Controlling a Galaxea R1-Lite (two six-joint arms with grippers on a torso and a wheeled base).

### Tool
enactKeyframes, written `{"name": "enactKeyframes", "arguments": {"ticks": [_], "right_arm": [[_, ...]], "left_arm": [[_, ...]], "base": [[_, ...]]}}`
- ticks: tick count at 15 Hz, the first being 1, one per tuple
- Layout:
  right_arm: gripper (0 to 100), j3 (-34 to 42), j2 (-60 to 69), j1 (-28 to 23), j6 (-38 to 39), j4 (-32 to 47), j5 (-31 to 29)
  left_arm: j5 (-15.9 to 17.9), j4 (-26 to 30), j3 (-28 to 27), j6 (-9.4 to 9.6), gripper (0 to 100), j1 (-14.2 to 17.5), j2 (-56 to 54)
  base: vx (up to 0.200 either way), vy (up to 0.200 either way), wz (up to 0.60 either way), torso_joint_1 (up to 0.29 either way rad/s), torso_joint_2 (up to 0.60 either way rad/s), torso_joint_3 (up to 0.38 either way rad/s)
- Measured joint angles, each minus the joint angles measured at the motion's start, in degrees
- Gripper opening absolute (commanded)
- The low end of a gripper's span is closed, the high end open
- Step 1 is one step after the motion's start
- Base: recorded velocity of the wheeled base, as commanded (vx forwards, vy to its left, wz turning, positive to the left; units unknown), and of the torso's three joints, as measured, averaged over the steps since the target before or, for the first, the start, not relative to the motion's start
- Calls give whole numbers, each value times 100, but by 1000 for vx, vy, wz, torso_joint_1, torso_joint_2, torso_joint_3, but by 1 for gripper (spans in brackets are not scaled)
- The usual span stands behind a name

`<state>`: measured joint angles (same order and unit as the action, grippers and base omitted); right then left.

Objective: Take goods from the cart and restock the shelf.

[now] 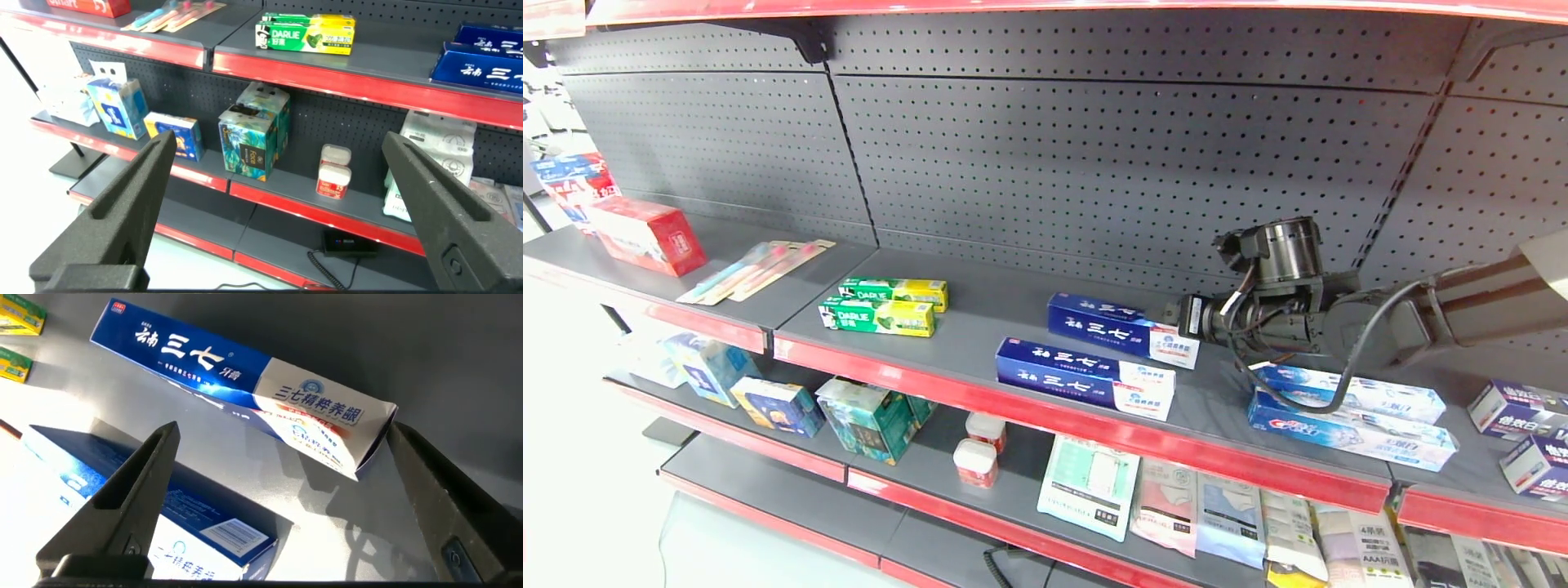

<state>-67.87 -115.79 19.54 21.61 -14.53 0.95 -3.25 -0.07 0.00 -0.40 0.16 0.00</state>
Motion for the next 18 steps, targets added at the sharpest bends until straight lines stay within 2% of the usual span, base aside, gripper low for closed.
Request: {"name": "enactKeyframes", "arguments": {"ticks": [11,15,18], "right_arm": [[100,39,96,-20,2,9,-152],[100,516,969,-130,-143,26,-139],[100,1153,2044,-166,-547,369,-108]], "left_arm": [[2,0,0,2,100,0,0],[2,0,0,2,100,0,0],[4,0,0,5,100,0,0]], "base": [[0,0,0,0,0,0],[0,0,0,0,0,0],[0,0,0,0,0,0]]}}
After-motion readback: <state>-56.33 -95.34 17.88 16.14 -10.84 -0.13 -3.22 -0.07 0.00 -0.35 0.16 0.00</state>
